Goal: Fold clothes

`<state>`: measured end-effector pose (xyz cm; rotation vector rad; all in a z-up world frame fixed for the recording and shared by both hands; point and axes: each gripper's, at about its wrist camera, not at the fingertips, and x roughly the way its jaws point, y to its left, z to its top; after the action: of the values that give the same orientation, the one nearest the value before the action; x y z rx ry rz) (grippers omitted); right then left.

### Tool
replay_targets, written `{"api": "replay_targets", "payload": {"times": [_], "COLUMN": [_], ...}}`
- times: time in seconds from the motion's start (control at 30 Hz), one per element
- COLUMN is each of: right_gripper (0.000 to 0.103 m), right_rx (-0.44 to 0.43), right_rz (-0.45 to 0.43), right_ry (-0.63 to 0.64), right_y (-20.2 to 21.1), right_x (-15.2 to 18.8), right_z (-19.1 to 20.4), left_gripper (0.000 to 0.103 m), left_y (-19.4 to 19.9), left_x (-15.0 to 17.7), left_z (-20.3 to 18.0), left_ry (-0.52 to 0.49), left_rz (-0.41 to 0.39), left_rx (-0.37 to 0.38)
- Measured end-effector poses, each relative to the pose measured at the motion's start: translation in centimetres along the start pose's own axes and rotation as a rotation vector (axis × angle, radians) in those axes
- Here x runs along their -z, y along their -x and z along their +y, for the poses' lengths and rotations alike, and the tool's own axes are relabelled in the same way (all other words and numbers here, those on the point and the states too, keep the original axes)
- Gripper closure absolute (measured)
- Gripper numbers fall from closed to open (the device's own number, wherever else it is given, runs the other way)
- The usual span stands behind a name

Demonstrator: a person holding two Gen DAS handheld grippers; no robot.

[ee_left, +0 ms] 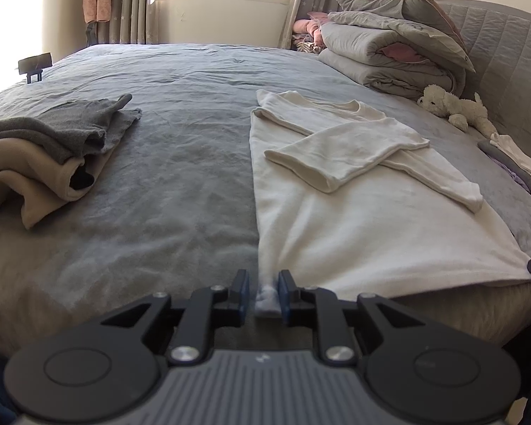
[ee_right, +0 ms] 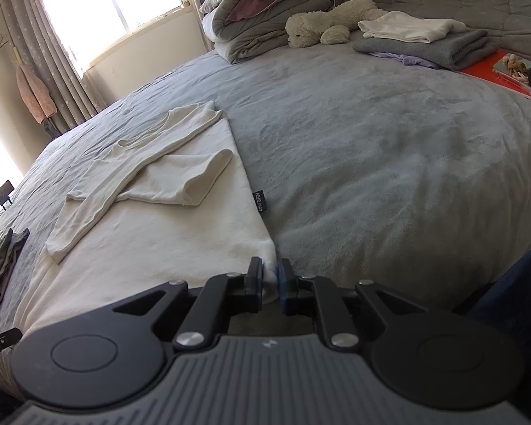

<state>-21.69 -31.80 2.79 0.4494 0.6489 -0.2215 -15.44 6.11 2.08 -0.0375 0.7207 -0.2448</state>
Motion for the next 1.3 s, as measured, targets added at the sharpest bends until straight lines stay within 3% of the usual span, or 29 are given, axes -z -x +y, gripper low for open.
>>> {"api": "replay_targets", "payload": {"times": [0.37,0.4,0.43,0.47,0.57,0.83,1.03,1.2,1.3], "right_gripper": [0.080,0.081,0.090,0.092,0.093,0.092,0.095,0.097,0.094], "right_rx": [0.008,0.013,0.019,0.023,0.010,0.008,-0.036,-0.009,-0.024], "right_rz": [-0.006,-0.013,-0.025,-0.040,-0.074,-0.014,-0.092,-0.111,-0.068], "right_ry": [0.024,0.031,0.037,0.041,0.047,0.005,-0.052,-0.044,-0.002], "right_y": [-0.2,-0.1,0.0,0.2,0.8,0.1,1.7,1.7,1.4], "right_x": [0.2,0.2,0.3,0.3,0.1,-0.2,-1.9,-2.9,-2.4], "right_z": [0.4,0.5,0.6,0.7,0.8,0.3,0.0,-0.1,0.1], "left_gripper": [0.074,0.082,0.090,0.092,0.093,0.092,0.094,0.095,0.094], "left_y": [0.1,0.1,0.3,0.6,1.0,1.0,1.2,1.4,1.6], "left_x": [0.2,0.2,0.2,0.3,0.1,-0.4,-1.7,-2.6,-2.4], "left_z": [-0.5,-0.6,-0.6,-0.5,0.0,1.3,3.2,3.0,3.0], "left_ry": [-0.032,-0.034,-0.033,-0.031,-0.008,0.061,0.175,0.159,0.161], "left_rz": [0.005,0.005,0.002,-0.004,-0.009,0.033,0.055,0.058,0.080], "left_rx": [0.007,0.007,0.012,0.020,0.035,0.088,0.171,0.173,0.183]}}
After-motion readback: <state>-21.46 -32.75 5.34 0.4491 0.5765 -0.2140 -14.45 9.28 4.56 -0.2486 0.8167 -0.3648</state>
